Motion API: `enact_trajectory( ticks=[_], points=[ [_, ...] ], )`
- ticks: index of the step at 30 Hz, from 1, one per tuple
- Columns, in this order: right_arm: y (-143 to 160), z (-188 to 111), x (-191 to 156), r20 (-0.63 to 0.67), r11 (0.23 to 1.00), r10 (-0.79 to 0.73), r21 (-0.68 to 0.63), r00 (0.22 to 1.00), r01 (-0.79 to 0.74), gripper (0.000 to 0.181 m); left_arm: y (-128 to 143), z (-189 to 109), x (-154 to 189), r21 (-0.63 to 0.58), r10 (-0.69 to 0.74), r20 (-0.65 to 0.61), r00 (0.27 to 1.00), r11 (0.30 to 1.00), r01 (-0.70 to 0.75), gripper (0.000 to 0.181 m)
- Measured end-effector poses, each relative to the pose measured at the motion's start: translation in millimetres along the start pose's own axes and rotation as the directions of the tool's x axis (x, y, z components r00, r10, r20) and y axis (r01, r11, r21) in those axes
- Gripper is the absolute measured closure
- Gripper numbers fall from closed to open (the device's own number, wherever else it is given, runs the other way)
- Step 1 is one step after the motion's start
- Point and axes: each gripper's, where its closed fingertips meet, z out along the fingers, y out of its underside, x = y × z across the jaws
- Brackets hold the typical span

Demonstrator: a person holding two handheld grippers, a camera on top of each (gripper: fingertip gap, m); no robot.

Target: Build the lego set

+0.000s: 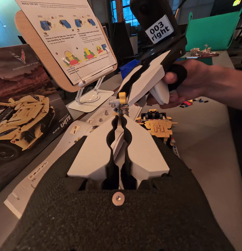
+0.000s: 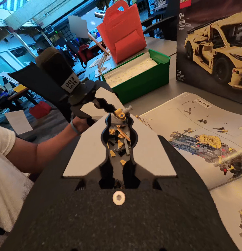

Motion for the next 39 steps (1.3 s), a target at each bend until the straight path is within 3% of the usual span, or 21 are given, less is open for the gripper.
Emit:
enact_trajectory(
  ticks=[8,14,20,24,30,35,39],
  points=[
    [4.9,3.7,15.1,-0.191,0.995,-0.091,-0.056,0.977,0.082,0.167,9.7,7.9,-2.2,-0.075,0.116,0.081,0.99,0.991,-0.11,0.176],
    [11.5,6.5,12.5,-0.139,0.982,-0.172,-0.108,0.975,0.158,0.168,13.8,-12.4,-0.1,-0.081,-0.084,-0.033,0.996,0.993,0.081,0.167],
    [-2.7,-7.7,27.7,-0.048,0.974,-0.223,-0.061,0.974,0.22,0.168,30.5,-42.9,-41.7,-0.118,-0.16,0.112,0.981,0.978,0.173,0.167],
    [0.6,-15.8,28.8,-0.046,0.987,-0.158,-0.009,0.986,0.158,0.168,37.2,-56.2,-26.8,-0.144,-0.204,-0.006,0.979,0.969,0.201,0.167],
    [16.7,-21.7,10.7,-0.112,0.974,-0.213,0.055,0.971,0.22,0.168,39.5,-50.1,-20.9,-0.155,-0.219,-0.038,0.975,0.965,0.211,0.167],
    [24.6,-21.4,18.8,-0.133,0.978,-0.187,0.072,0.973,0.197,0.168,58.5,-38.6,-9.6,-0.257,-0.23,-0.069,0.971,0.944,0.205,0.173],
    [26.5,-19.9,21.0,-0.135,0.978,-0.191,0.057,0.972,0.2,0.168,57.3,-37.8,-10.2,-0.252,-0.228,-0.064,0.971,0.946,0.206,0.172]
  ],
)
